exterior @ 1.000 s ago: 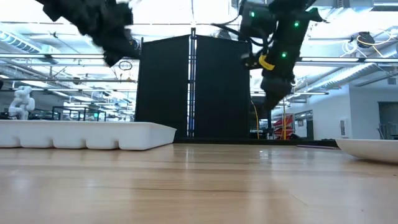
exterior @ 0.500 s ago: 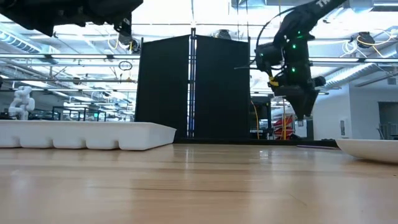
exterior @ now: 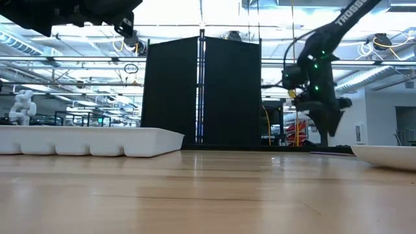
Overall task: Sort silverware
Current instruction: Put the iridescent knife into the white silverware tray
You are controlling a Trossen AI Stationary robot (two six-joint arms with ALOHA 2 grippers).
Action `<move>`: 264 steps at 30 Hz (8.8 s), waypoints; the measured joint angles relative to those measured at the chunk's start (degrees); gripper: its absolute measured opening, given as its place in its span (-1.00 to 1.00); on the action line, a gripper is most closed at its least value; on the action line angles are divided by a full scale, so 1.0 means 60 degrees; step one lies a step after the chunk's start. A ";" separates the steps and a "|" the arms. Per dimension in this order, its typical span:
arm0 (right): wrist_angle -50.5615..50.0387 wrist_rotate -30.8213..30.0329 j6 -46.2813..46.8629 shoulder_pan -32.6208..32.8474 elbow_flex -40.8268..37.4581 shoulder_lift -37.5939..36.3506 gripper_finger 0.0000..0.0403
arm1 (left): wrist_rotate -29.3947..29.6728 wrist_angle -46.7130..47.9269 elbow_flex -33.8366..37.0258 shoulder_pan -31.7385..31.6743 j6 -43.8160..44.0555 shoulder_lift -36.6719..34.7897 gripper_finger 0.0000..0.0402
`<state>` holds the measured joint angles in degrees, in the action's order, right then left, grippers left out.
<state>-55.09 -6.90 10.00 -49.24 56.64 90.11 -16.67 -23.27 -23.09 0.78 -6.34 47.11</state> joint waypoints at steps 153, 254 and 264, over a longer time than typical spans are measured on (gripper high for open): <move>0.5154 -0.0645 0.9542 0.7107 -0.1967 0.0543 -1.00 | -0.0015 -0.0006 -0.0015 0.0013 0.0433 0.0000 -0.80; 0.6293 -0.2577 0.8404 1.0150 -0.0765 0.2754 -1.00 | 0.5676 0.3088 -0.5301 0.3914 0.5265 1.0006 -0.21; 0.6317 -0.2568 0.8371 1.0175 -0.0766 0.2758 -1.00 | 0.6580 0.4059 -0.5554 0.3869 0.7504 1.0426 -0.22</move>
<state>-17.19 -22.31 60.23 11.81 52.04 106.65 22.81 1.08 -56.42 23.99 38.68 109.67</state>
